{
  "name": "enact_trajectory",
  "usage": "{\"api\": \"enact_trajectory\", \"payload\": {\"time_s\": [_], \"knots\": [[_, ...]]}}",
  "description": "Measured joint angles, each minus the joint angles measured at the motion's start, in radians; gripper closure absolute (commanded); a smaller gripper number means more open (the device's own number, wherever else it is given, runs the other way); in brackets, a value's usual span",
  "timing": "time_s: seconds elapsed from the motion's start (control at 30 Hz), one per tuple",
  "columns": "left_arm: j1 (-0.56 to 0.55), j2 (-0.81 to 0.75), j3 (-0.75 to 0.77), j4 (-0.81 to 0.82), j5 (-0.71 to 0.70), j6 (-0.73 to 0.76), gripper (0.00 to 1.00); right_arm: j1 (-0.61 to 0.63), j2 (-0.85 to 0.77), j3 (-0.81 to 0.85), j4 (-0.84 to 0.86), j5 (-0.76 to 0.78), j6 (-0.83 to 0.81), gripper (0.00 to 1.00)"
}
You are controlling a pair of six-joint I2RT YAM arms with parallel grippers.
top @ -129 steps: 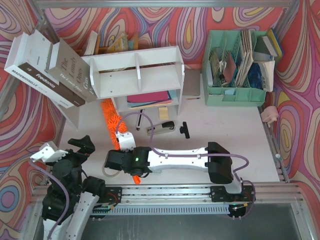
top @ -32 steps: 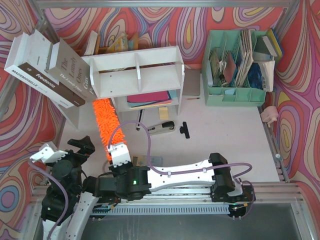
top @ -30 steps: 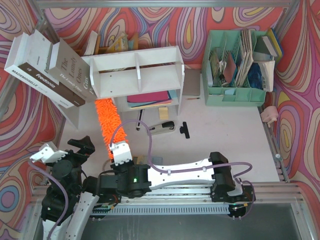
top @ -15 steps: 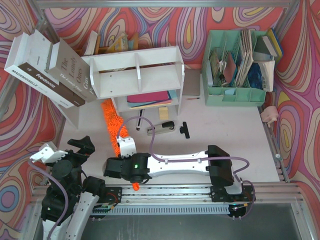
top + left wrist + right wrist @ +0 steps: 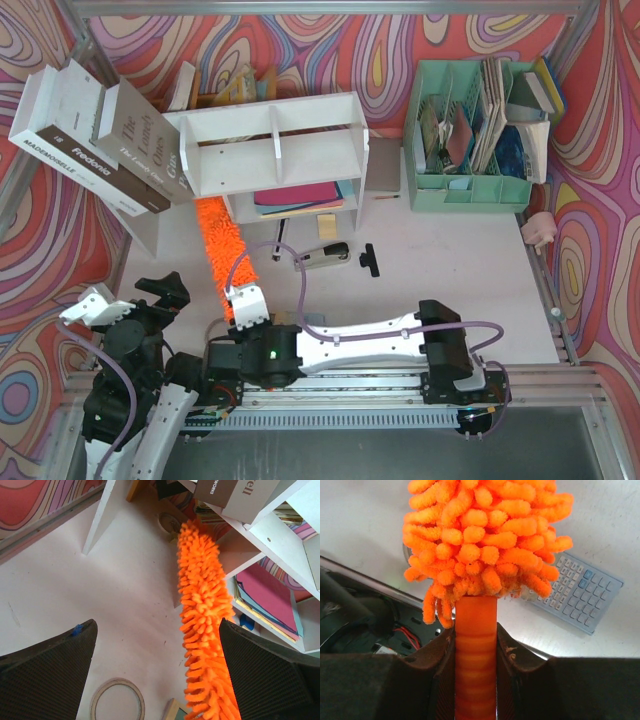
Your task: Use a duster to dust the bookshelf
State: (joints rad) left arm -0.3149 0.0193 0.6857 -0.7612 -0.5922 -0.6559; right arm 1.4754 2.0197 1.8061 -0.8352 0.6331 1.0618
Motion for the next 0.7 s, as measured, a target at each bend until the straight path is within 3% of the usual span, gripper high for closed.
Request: {"api": "enact_trajectory", "payload": {"time_s": [0.43,0.7], "knots": [[0.000,0.000,0.002,0.000,0.000,0.000,0.02,0.066,-0.110,-0.039,0.113,0.179,-0.075,1.00],[0.000,0.000,0.007,-0.001,-0.007,-0.003,0.02,0.082,-0.108,-0.069,0.275,0.109,-0.253,1.00]]}}
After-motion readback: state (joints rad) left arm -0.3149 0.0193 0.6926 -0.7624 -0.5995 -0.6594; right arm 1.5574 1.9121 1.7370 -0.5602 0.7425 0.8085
